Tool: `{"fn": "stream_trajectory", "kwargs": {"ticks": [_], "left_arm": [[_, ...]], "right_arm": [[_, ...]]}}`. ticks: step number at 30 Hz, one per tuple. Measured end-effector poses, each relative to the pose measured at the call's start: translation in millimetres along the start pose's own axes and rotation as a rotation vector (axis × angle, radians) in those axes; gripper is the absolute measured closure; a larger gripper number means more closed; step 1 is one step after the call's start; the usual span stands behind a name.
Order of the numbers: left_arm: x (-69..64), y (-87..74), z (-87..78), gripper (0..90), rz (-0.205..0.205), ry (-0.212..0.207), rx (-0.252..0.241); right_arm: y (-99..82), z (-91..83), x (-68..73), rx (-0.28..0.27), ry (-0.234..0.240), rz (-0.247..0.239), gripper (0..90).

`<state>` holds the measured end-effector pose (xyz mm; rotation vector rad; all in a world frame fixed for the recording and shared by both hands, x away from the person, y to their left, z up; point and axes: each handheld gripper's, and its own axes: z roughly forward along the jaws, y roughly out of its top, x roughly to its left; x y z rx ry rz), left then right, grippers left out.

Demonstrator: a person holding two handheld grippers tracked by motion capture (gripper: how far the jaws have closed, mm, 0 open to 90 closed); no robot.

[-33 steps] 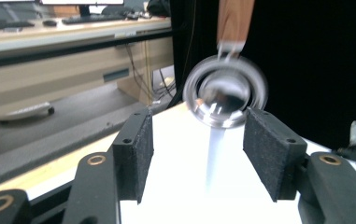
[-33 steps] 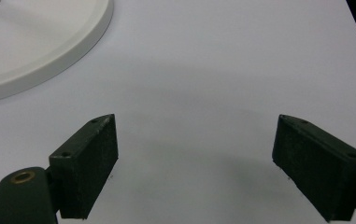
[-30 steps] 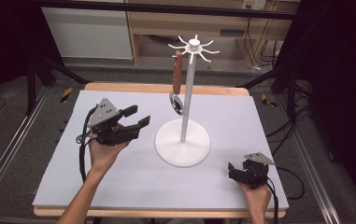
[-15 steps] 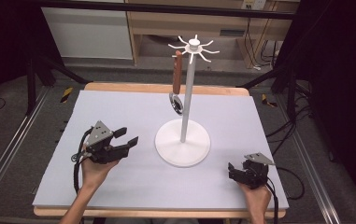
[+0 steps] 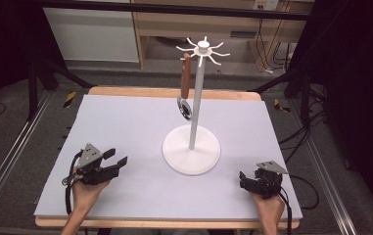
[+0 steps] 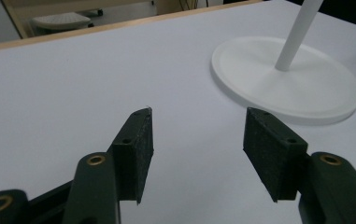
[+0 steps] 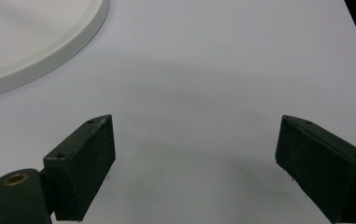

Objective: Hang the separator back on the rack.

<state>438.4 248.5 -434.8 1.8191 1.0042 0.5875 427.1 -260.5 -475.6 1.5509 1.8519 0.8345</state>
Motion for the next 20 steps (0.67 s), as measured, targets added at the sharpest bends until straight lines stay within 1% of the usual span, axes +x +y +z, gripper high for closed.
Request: {"fn": "stream_trajectory", "kwargs": {"ticks": [1,2,5,8,10,11,12,13,14,19,20], "left_arm": [[2.8,-4.1,-1.5,41.6,0.001,0.015,0.015],[4.4,-6.6,-2.8,41.2,0.003,0.027,0.019],[13.4,-16.3,-8.5,40.8,-0.013,0.058,0.021],[22.3,-24.9,-13.4,40.7,-0.040,0.091,0.023],[26.9,-29.7,-14.7,40.3,-0.046,0.118,0.032],[28.1,-31.0,-14.5,40.3,-0.051,0.123,0.038],[30.2,-32.8,-14.3,40.1,-0.068,0.121,0.046],[30.2,-32.8,-14.3,40.1,-0.068,0.121,0.046],[32.1,-35.0,-13.6,40.1,-0.088,0.116,0.048],[33.5,-37.4,-12.4,39.8,-0.074,0.146,0.065],[33.5,-37.4,-12.4,39.6,-0.074,0.146,0.065]], "right_arm": [[0.0,0.0,0.0,0.000,0.000,0.000,12.4],[0.1,0.0,0.1,0.001,0.001,0.004,12.2],[-0.3,-0.4,-0.1,-0.002,0.006,0.006,11.6],[-0.5,-0.7,-0.2,-0.001,0.010,0.006,11.5],[-0.5,-1.2,-0.6,-0.003,0.011,0.005,11.2],[-0.7,-1.5,-0.7,-0.005,0.010,0.006,11.2],[-0.8,-1.6,-0.8,-0.003,0.010,0.010,11.2],[-1.1,-1.3,-1.6,-0.003,0.006,0.007,11.2],[-1.2,-1.2,-2.3,-0.002,0.006,0.006,11.1],[-1.4,-1.1,-2.6,-0.001,0.007,0.007,11.0],[-1.6,-1.1,-2.0,0.001,0.007,0.011,11.0]]}}
